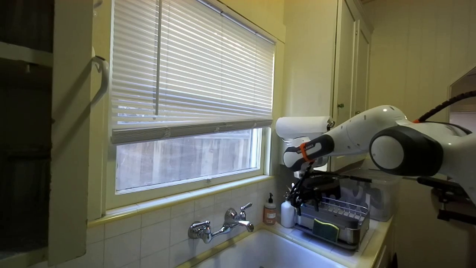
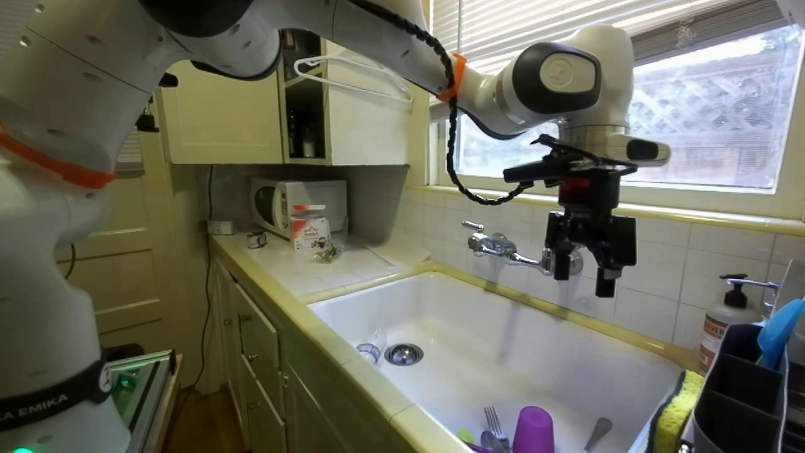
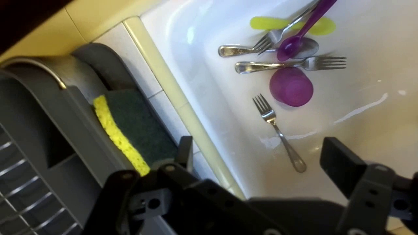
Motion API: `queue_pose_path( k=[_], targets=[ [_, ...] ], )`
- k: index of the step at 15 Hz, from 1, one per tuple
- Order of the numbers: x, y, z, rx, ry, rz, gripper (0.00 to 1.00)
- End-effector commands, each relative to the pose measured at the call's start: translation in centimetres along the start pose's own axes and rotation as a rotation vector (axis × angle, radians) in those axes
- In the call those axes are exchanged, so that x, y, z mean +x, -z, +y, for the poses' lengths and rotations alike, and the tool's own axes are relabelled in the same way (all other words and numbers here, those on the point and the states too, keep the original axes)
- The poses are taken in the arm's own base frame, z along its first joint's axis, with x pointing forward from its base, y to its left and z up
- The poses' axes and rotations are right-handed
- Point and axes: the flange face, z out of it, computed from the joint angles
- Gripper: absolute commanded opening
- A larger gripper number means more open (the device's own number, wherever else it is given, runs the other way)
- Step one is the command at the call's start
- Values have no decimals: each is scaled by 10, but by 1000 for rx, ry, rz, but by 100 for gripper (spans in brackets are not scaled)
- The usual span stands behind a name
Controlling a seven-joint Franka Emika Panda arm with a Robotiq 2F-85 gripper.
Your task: Remove the purple spoon and blue knife from the dish rack and put them in the sink.
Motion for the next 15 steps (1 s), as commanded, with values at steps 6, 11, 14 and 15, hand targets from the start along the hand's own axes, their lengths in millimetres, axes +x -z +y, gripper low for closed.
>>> queue_pose_path(
  k=[6, 11, 14, 15],
  targets=[
    [5, -20, 24, 15, -253, -32, 100],
    [49, -7, 42, 4, -423, 198, 100],
    [77, -10, 55, -22, -521, 339, 100],
    [84, -11, 59, -30, -553, 381, 100]
  ],
)
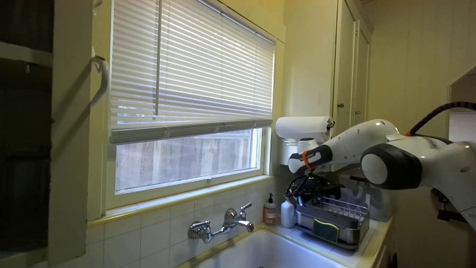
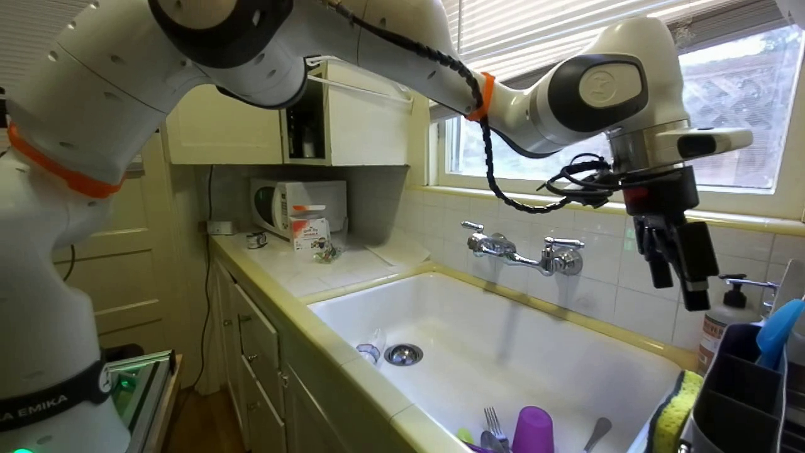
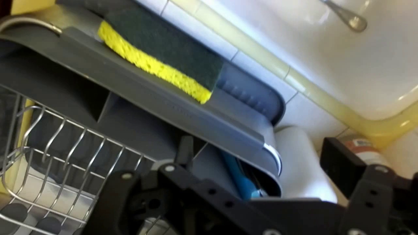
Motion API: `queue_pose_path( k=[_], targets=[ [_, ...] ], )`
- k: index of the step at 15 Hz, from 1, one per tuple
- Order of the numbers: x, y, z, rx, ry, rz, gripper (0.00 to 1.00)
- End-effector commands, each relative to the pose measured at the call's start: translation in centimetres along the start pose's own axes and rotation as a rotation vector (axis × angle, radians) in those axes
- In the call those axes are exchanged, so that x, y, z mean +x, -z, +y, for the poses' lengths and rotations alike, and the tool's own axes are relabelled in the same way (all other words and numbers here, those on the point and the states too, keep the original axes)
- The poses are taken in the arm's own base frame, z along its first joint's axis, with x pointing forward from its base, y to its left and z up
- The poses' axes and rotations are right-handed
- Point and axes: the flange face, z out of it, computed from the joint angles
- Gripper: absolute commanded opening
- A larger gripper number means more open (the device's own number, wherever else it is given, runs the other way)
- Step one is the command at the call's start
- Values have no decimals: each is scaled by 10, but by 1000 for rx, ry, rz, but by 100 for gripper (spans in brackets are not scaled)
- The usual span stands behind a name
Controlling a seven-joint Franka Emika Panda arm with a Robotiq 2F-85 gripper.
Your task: Remove the purple spoon and blue knife from the dish rack and put them in the sink.
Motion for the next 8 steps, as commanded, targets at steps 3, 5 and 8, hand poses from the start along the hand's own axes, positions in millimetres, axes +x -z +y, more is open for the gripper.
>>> queue_pose_path(
  k=[3, 5, 8],
  targets=[
    [45, -26, -6, -29, -179, 238, 100],
    [55, -25, -6, -51, -238, 315, 100],
    [60, -26, -14, -140, -270, 421, 100]
  ],
)
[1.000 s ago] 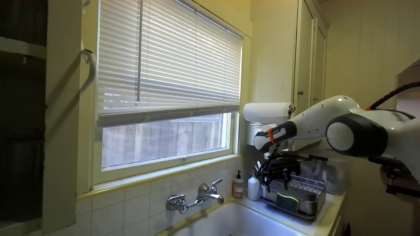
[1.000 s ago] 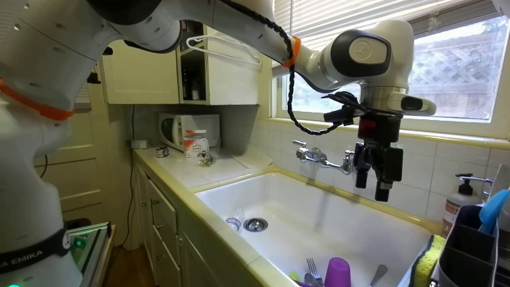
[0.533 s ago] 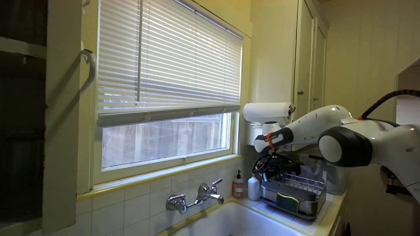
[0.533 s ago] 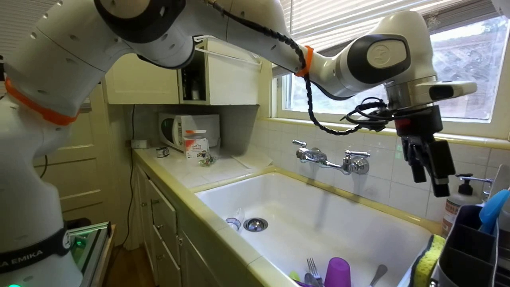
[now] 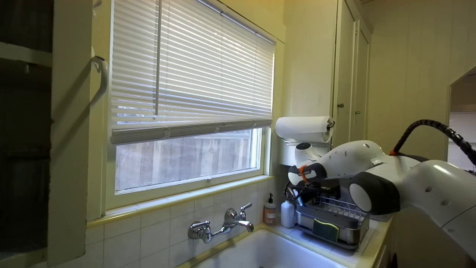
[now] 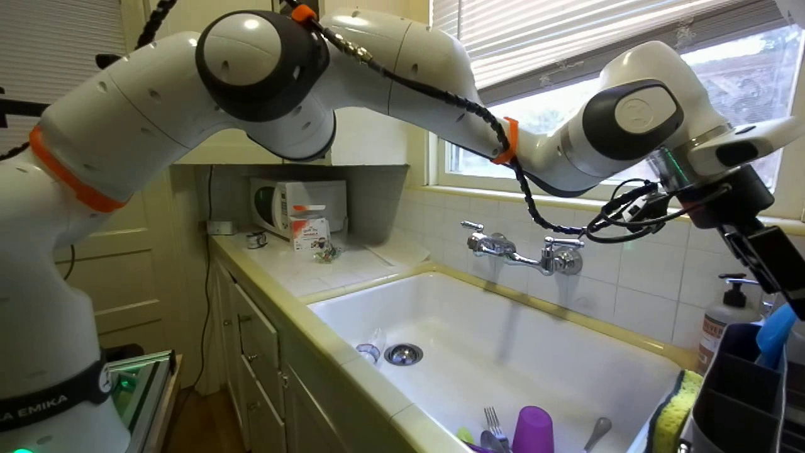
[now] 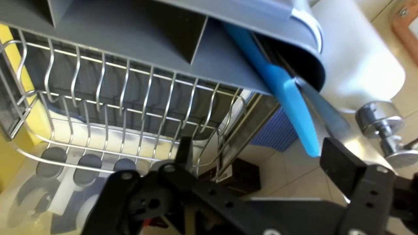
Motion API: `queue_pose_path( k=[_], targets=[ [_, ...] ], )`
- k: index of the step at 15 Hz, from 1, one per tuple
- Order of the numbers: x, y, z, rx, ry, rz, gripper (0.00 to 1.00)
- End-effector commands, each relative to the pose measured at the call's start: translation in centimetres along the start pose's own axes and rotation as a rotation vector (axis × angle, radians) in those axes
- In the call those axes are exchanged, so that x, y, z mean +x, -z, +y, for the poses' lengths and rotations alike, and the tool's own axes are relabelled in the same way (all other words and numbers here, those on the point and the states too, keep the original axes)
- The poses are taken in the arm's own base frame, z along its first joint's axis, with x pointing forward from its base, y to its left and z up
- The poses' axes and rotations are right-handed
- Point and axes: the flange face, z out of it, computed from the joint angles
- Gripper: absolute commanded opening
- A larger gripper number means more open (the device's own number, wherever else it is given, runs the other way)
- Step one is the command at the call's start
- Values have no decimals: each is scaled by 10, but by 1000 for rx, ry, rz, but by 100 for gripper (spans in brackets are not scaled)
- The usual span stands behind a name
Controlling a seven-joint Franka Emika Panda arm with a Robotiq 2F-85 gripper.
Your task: Remove the purple spoon and blue knife from the dish rack and put them in the sink.
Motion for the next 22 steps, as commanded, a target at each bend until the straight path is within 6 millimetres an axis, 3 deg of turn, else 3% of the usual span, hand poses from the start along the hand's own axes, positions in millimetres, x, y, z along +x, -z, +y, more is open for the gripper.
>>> queue_pose_path(
  k=[1, 7, 15, 16, 18, 22],
  targets=[
    [2, -5, -19, -90, -25, 144, 100],
    [-7, -8, -36, -133, 14, 186, 100],
    [-25, -18, -41, -127, 11, 130, 99],
    [-28, -19, -43, -125, 13, 122, 75],
    [-33, -21, -45, -128, 16, 109, 70],
    [-37, -22, -47, -132, 6, 105, 36]
  ],
)
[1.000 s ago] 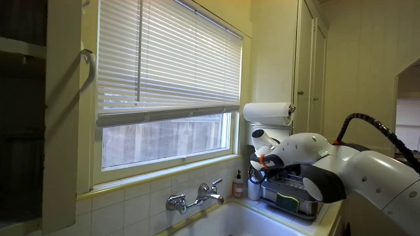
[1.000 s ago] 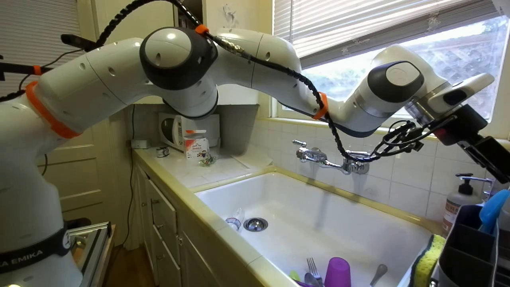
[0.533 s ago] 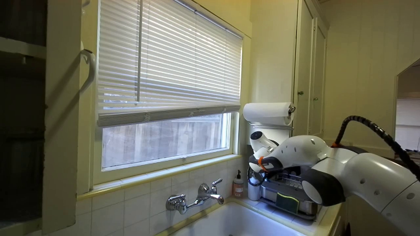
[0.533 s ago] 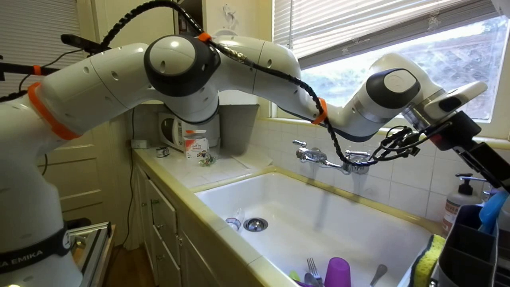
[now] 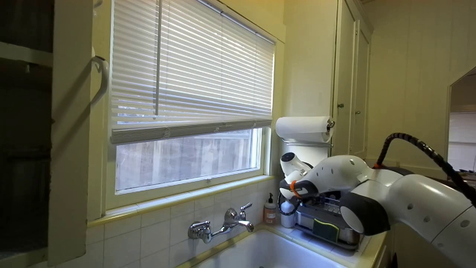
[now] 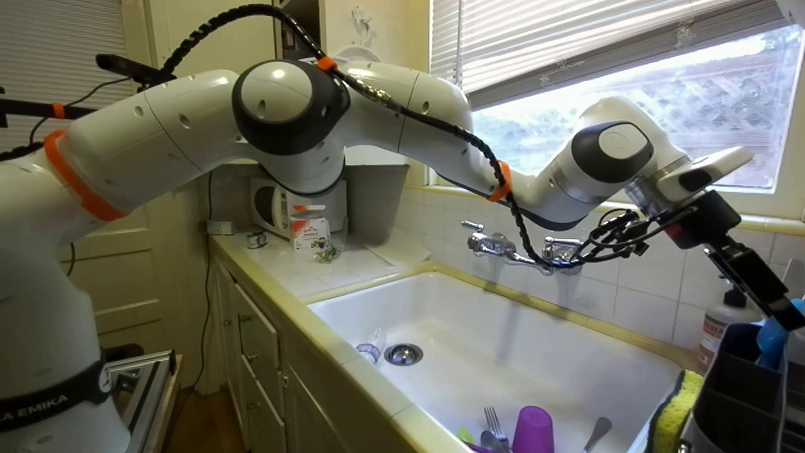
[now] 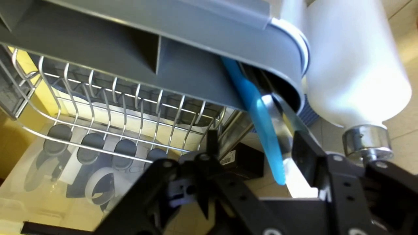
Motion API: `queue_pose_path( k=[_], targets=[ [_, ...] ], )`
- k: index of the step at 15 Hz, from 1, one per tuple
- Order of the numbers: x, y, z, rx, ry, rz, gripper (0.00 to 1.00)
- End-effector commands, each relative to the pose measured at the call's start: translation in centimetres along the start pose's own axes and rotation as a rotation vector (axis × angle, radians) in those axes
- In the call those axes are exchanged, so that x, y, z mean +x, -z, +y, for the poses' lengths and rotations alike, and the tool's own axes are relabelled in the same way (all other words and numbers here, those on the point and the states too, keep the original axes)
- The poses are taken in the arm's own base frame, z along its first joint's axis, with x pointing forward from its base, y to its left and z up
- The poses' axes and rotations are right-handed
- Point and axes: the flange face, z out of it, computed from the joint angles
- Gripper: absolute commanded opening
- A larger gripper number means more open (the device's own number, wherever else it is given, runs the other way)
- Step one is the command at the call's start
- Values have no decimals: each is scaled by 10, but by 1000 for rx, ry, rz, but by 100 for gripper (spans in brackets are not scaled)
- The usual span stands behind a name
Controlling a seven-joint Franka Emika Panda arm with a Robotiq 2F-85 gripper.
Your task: Remove the purple spoon and blue knife from the dish rack and put them in the sink.
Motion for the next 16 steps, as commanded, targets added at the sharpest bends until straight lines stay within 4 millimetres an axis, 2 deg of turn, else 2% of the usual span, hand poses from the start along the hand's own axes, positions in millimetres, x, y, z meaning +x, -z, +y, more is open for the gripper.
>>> queue_pose_path(
  k=[1, 5, 6, 11, 16],
  targets=[
    [-6, -1, -1, -18, -22, -24, 30],
    [-3, 6, 2, -28, -27, -39, 1],
    [0, 14, 4, -22, -30, -41, 0],
    [48, 88, 37, 40, -93, 10, 0],
    [77, 174, 74, 164, -146, 19, 1]
  ],
)
